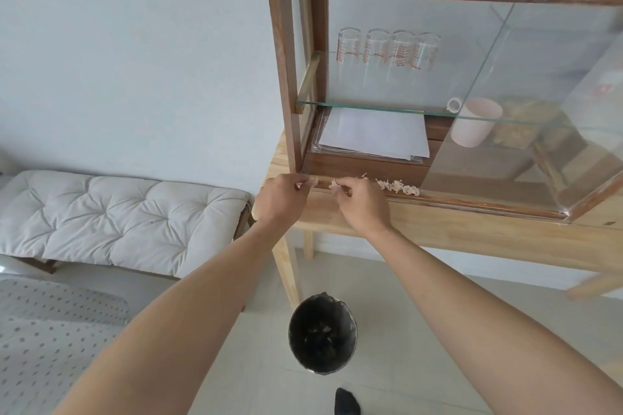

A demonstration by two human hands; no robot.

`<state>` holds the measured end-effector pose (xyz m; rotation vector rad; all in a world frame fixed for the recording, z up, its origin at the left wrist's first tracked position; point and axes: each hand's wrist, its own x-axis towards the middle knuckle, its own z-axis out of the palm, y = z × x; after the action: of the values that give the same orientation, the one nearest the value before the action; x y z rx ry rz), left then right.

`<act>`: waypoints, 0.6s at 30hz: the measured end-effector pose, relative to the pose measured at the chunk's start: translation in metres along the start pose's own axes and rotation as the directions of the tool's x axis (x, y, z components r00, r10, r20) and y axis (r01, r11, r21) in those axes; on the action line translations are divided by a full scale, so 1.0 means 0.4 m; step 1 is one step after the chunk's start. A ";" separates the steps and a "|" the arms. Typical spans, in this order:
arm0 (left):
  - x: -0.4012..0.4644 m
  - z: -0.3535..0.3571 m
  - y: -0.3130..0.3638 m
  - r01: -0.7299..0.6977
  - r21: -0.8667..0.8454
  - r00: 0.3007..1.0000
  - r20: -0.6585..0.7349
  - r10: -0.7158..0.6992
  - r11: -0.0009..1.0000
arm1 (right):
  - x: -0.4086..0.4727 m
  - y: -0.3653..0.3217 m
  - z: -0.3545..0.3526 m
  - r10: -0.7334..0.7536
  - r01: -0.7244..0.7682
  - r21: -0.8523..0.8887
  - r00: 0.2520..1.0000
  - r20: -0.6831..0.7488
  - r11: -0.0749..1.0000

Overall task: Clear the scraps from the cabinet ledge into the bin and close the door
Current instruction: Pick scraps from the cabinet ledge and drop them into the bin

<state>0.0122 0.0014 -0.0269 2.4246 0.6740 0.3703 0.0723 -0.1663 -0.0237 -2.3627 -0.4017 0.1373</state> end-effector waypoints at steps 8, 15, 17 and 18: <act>-0.195 -0.010 -0.113 -0.128 -0.079 0.989 0.067 0.134 0.989 | -0.244 0.099 0.022 -0.019 0.009 0.089 0.994 0.112 0.996; -0.353 0.089 -0.271 0.004 -0.042 0.975 0.222 0.006 0.999 | -0.407 0.233 0.160 0.094 -0.106 0.031 0.958 0.271 0.994; -0.383 0.130 -0.301 0.032 -0.019 0.962 0.273 -0.025 0.999 | -0.426 0.269 0.208 0.129 -0.136 0.002 0.943 0.306 0.991; -0.395 0.152 -0.313 0.048 -0.003 0.955 0.295 -0.045 0.999 | -0.433 0.286 0.232 0.148 -0.152 -0.013 0.935 0.322 0.988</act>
<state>-0.1423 -0.0254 -0.1673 2.3815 0.5924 -0.0097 -0.0828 -0.2414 -0.1721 -2.3599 -0.3718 0.6032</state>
